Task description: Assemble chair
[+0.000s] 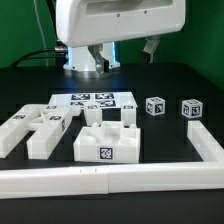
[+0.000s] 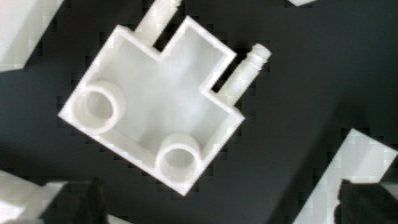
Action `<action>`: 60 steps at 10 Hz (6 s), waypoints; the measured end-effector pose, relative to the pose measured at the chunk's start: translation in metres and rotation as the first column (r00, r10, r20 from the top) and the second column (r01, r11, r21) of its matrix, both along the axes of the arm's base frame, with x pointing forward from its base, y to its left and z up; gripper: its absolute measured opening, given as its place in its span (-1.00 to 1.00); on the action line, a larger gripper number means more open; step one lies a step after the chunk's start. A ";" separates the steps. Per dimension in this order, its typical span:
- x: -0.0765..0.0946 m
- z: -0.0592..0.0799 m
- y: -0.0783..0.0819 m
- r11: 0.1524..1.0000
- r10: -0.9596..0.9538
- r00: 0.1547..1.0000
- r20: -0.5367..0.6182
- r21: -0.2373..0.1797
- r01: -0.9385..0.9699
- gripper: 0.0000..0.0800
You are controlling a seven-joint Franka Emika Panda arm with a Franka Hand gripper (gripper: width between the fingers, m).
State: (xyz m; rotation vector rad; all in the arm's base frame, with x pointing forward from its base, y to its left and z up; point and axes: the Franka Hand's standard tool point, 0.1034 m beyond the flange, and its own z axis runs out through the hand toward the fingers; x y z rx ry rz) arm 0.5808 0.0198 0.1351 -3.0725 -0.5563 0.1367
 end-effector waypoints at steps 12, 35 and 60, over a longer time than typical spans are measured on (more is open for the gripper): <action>0.024 -0.056 0.008 0.899 -0.439 0.899 0.000 0.002 0.439 0.63; 0.016 -0.126 0.018 0.888 -0.459 0.888 -0.028 0.004 0.459 -0.92; 0.065 -0.118 0.062 0.901 -0.434 0.901 0.019 -0.011 0.434 0.47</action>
Offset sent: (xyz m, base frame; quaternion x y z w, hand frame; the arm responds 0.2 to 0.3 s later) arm 0.0154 -0.0033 -0.0310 0.0198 -0.0129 0.3221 0.9464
